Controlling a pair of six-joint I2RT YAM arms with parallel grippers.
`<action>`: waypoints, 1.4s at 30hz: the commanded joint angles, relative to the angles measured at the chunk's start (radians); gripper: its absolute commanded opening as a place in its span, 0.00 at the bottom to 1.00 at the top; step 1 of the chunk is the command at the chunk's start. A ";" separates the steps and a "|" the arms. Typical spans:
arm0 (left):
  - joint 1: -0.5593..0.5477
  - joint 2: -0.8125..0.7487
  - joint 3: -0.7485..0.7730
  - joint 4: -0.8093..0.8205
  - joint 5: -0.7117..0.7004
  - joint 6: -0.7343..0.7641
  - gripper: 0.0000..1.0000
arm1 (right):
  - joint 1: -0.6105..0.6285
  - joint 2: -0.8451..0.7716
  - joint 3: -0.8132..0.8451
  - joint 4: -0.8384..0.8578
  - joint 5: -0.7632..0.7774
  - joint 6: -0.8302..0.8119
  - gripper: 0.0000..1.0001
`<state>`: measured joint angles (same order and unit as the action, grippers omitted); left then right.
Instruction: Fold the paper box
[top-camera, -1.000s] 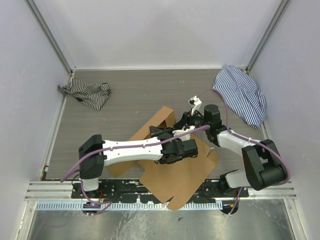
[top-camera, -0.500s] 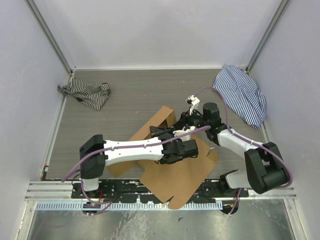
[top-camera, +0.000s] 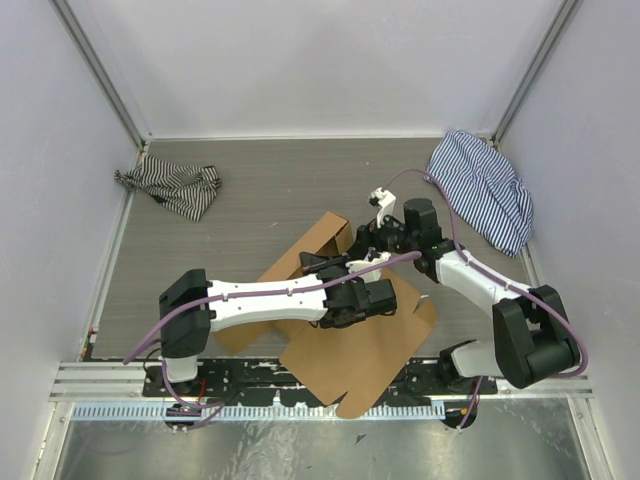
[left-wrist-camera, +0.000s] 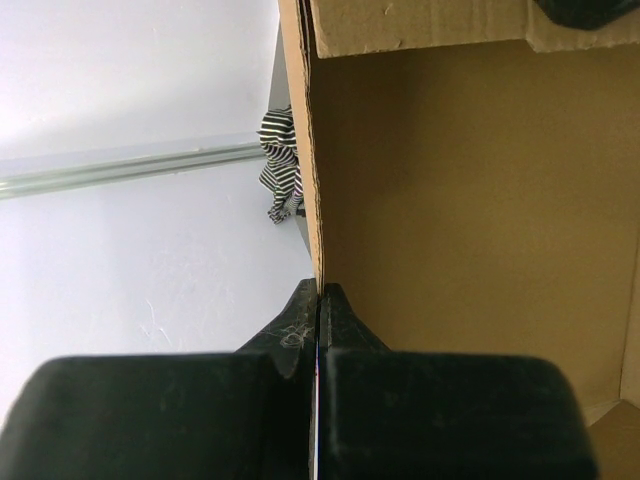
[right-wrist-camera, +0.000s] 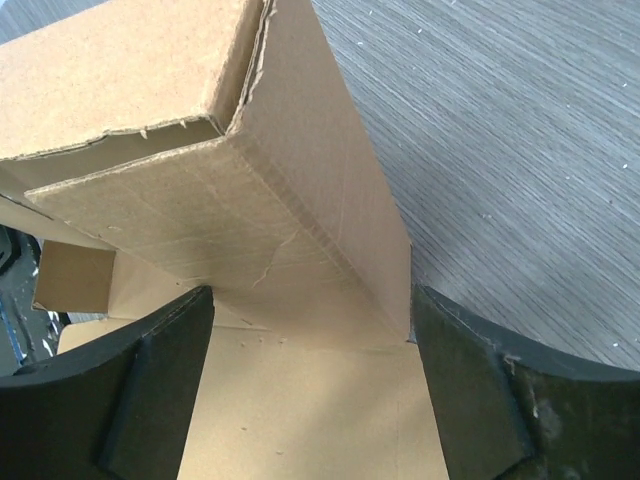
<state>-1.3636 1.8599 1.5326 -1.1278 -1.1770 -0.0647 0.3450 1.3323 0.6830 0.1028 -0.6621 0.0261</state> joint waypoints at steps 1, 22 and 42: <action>-0.014 0.004 0.025 0.001 0.048 -0.035 0.00 | 0.000 -0.020 0.008 0.005 -0.005 -0.034 0.86; -0.041 0.018 0.032 0.003 0.053 -0.065 0.00 | 0.002 0.008 -0.102 0.281 0.229 0.084 0.79; -0.043 0.050 0.067 0.037 0.062 -0.046 0.00 | 0.003 0.036 -0.155 0.520 0.058 0.122 0.65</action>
<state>-1.3933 1.8767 1.5620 -1.1324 -1.1809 -0.0975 0.3477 1.3567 0.5232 0.4751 -0.5579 0.1402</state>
